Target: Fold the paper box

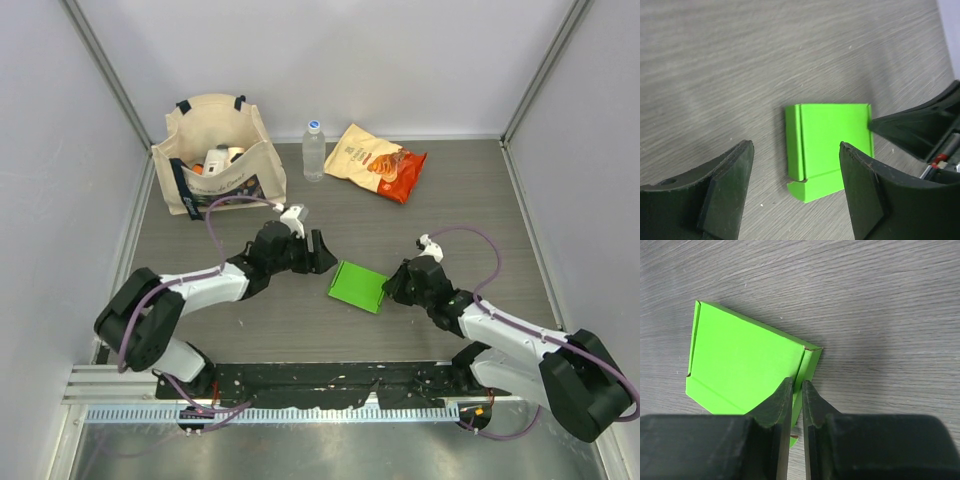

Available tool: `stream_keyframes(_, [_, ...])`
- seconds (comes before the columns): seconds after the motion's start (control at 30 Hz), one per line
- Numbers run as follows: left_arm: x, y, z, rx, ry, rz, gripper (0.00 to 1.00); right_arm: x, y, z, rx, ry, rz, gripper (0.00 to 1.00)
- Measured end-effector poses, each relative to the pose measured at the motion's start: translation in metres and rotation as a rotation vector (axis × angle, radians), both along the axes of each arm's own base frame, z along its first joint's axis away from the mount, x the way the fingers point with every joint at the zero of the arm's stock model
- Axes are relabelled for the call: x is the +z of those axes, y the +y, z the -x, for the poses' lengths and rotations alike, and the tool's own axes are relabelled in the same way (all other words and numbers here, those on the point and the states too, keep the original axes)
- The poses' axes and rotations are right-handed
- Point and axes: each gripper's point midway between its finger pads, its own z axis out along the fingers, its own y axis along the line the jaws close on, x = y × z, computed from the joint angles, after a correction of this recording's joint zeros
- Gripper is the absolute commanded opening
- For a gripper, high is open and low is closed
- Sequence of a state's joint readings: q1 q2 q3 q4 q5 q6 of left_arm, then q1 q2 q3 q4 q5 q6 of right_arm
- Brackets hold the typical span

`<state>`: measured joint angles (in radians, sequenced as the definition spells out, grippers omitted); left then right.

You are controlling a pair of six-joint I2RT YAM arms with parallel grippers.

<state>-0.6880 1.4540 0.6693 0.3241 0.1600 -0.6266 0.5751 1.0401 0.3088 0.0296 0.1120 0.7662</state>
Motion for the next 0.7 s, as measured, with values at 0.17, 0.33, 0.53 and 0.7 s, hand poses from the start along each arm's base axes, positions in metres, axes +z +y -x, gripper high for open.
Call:
stream_keyframes(0.17, [-0.049, -0.004, 0.009, -0.035, 0.146, -0.033, 0.75, 0.0, -0.002, 0.0, -0.006, 0.002, -0.008, 0.17])
stream_keyframes(0.33, [-0.059, -0.023, 0.009, -0.071, 0.208, 0.039, 0.74, -0.001, -0.004, 0.0, -0.013, 0.003, -0.011, 0.16])
stream_keyframes(0.53, [-0.059, -0.036, 0.009, -0.093, 0.252, 0.106, 0.69, 0.0, -0.007, 0.001, -0.029, 0.004, -0.015, 0.16])
stream_keyframes(0.7, [-0.059, -0.04, 0.014, -0.105, 0.278, 0.127, 0.67, -0.001, -0.011, 0.001, -0.055, 0.014, -0.023, 0.16])
